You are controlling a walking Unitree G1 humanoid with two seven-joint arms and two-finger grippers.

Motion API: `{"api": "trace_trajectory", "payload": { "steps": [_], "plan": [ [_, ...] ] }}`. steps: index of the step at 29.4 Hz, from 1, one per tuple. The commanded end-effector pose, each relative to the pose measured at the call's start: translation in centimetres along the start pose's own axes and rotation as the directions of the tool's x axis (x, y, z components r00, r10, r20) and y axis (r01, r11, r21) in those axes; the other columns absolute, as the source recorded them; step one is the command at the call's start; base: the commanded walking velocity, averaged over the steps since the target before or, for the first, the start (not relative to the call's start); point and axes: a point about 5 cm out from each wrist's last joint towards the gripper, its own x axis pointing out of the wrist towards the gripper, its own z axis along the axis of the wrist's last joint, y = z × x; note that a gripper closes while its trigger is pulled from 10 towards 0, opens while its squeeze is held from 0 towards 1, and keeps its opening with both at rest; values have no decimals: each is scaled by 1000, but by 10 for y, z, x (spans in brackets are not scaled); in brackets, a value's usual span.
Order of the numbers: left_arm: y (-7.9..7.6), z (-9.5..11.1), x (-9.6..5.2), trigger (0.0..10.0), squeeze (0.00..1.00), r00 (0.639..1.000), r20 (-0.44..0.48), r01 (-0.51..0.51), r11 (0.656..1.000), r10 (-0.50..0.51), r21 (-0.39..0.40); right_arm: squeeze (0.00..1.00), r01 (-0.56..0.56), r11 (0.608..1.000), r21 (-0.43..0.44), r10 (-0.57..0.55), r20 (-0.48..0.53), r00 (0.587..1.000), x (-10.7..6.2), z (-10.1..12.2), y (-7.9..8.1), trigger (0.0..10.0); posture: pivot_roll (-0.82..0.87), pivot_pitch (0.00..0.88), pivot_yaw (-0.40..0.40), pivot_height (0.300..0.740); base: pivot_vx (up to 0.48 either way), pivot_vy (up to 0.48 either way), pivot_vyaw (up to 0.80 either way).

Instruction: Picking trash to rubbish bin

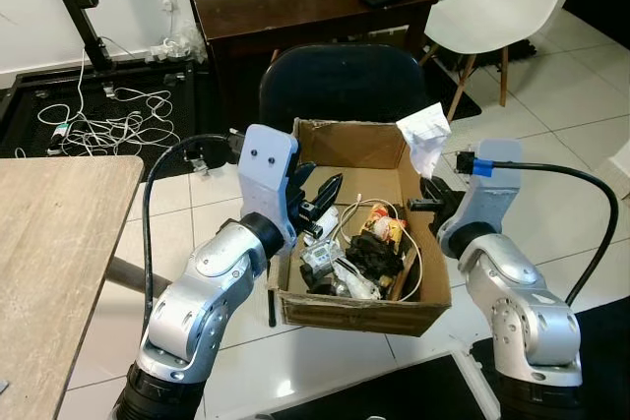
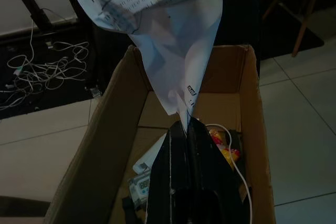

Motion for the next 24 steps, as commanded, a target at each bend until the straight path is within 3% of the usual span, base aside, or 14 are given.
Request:
{"api": "trace_trajectory", "payload": {
  "steps": [1,5,16,17,24],
  "plan": [
    [1,-4,-3,10000,0,1000,-21,-15,1000,15,8,0,-2,1000,4,2,-29,1000,-2,-5,1,10000,65,195,74,740,0,0,0],
    [7,-8,-2,10000,0,998,-60,-32,997,36,67,0,-2,1000,-17,2,-24,1000,2,-7,3,10000,69,230,97,740,0,0,0],
    [12,-11,27,10000,0,996,-93,27,990,-14,140,0,57,996,-70,-57,5,998,28,-5,-20,10000,55,307,141,740,0,0,0],
    [15,-8,32,10000,0,995,-93,39,987,-25,158,0,47,994,-100,-48,-14,999,36,-7,-26,10000,55,323,142,740,0,0,0],
    [21,-6,37,10000,0,995,-94,50,983,-34,175,0,22,990,-139,-32,-66,997,49,-16,-36,10000,60,345,139,740,0,0,0]
  ]
}}
